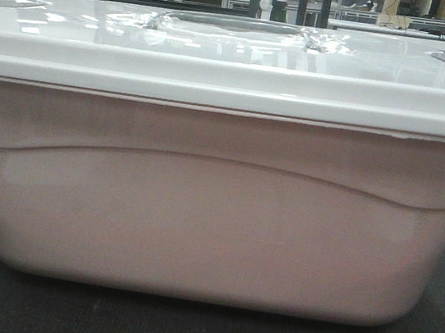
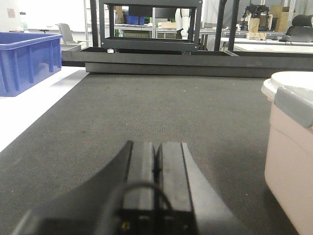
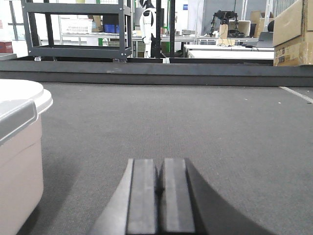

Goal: Grab white bin and place on right shelf
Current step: 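Lower both grippers beside the pink bin's opposite ends, then close both grippers on the grey lid clips at the bin's ends, then lift the pink bin off the table with both grippers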

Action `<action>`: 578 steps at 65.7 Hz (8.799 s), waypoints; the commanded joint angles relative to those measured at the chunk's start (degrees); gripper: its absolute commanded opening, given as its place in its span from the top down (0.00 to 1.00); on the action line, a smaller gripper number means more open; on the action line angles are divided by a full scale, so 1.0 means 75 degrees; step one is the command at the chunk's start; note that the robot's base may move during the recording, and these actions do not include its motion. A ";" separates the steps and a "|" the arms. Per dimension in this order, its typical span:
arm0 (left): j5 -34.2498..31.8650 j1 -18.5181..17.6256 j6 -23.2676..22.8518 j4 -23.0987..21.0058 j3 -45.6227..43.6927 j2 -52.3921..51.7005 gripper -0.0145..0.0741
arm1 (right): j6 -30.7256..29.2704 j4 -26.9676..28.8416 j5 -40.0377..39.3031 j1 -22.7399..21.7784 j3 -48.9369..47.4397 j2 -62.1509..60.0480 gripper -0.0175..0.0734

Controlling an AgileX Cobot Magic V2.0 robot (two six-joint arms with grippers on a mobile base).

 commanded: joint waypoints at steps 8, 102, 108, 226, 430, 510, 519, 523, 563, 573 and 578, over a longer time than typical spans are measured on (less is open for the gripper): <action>-0.0661 -0.0040 -0.0063 -0.0061 -0.0014 -0.0074 0.98 | -0.0029 -0.0102 -0.0686 -0.0007 -0.0021 -0.0118 0.75; 0.0424 -0.0040 -0.0063 -0.0046 -0.1677 -0.0029 0.98 | -0.0044 -0.0295 0.0632 -0.0007 -0.1653 -0.0037 0.75; 0.1186 -0.0040 -0.0063 -0.0046 -0.2501 -0.0012 0.98 | -0.0044 -0.0401 0.1094 -0.0007 -0.2529 0.0218 0.75; 0.6909 -0.0040 -0.0049 -0.0931 -0.7694 0.9250 0.98 | -0.0037 0.0726 0.8241 -0.0007 -0.7864 0.8168 0.75; 1.0226 0.1719 0.6180 -0.9992 -0.7208 1.1110 0.36 | -0.5683 0.9625 1.0343 -0.1078 -0.7192 1.0868 0.12; 1.0226 0.1195 0.5970 -0.9784 -0.7277 1.1110 0.45 | -0.5683 0.9570 1.0343 -0.1078 -0.7192 1.0868 0.32; 1.0226 0.1195 0.5970 -0.9765 -0.7277 1.1110 0.53 | -0.5683 0.9570 1.0343 -0.1078 -0.7192 1.0868 0.38; 1.0226 0.1195 0.5970 -0.9752 -0.7277 1.1110 0.55 | -0.5683 0.9570 1.0343 -0.1078 -0.7192 1.0868 0.38; 1.0226 0.0852 0.6074 -0.9318 -0.7277 1.0502 0.55 | -0.5909 0.9606 1.0343 -0.0495 -0.7420 1.0308 0.39; 1.0226 0.0723 0.6074 -0.9266 -0.7422 0.9965 0.55 | -0.5909 0.9606 1.0343 -0.0450 -0.7968 0.9926 0.39; 1.0226 0.0723 0.6045 -0.9280 -0.7571 0.9682 0.55 | -0.5902 0.9606 1.0343 -0.0450 -0.8211 0.9725 0.39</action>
